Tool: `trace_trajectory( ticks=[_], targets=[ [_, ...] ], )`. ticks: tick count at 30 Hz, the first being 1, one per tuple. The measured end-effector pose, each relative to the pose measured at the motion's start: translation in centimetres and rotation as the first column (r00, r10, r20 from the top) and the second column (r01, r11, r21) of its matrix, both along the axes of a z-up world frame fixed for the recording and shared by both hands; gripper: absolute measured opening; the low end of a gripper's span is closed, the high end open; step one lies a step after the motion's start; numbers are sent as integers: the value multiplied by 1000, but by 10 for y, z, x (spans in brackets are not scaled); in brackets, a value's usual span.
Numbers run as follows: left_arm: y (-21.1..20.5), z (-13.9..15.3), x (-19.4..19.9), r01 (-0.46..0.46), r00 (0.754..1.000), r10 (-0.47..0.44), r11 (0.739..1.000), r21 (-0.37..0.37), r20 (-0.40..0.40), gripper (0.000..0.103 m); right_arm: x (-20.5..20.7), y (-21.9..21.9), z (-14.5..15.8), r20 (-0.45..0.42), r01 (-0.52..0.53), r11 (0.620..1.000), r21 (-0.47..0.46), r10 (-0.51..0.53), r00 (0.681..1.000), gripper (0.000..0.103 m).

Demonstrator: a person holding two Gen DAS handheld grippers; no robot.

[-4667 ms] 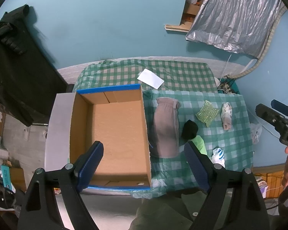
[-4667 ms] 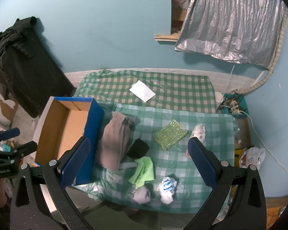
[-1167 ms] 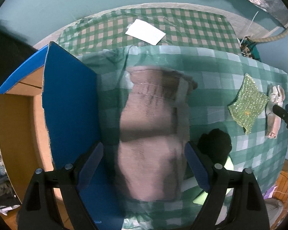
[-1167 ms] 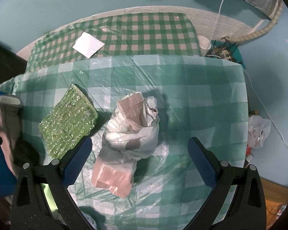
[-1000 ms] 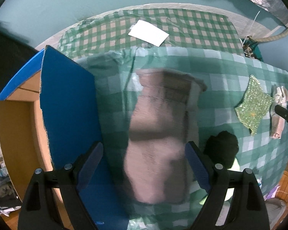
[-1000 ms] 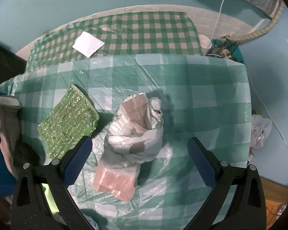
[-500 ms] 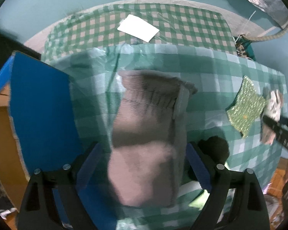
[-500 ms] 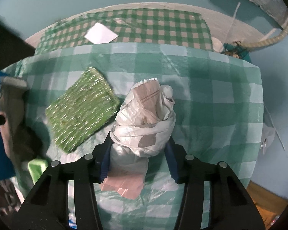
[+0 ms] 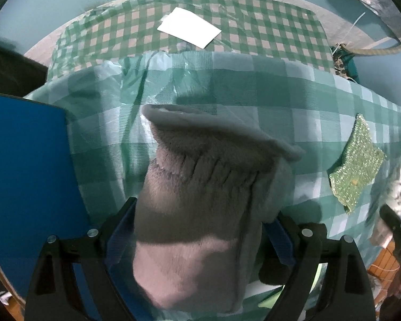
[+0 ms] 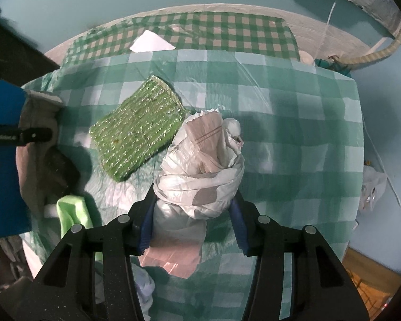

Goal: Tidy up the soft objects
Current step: 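Close left gripper on the grey sock while right gripper grasps the white bundle, then carry the grey sock and white bundle with both tools over the box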

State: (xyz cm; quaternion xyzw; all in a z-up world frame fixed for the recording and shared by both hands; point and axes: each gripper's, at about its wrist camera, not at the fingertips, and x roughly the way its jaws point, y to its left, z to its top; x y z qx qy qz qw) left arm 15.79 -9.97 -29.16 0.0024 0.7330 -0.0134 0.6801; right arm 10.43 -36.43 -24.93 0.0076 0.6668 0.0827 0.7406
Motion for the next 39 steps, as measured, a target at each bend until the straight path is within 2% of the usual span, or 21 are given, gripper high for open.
trace_trajectory(
  ticks=[2, 5, 10, 16, 29, 39],
  targets=[
    [0, -5, 1, -6, 1000, 6, 1000, -5, -9, 88, -1, 0, 3, 1, 4, 1000, 1, -4, 1000, 49],
    [-1, -7, 0, -20, 1000, 20, 1000, -13, -9, 78, -5, 0, 7, 2, 6, 1000, 4, -6, 1000, 49],
    [-4, -3, -4, 6, 1000, -6, 1000, -24, 17, 54, -9, 0, 15, 13, 11, 1000, 15, -11, 1000, 49],
    [-6, 6, -9, 32, 999, -31, 999, -34, 40, 34, -13, 6, 24, 25, -5, 1000, 14, 4, 1000, 49],
    [-2, 49, -35, 73, 992, -67, 996, -58, 103, 31, -15, 29, 57, 68, -44, 999, 25, 42, 997, 49],
    [3, 100, -66, 100, 980, -81, 990, -100, 180, 31, -20, 47, 86, 97, -92, 996, 18, 90, 991, 49]
  ],
)
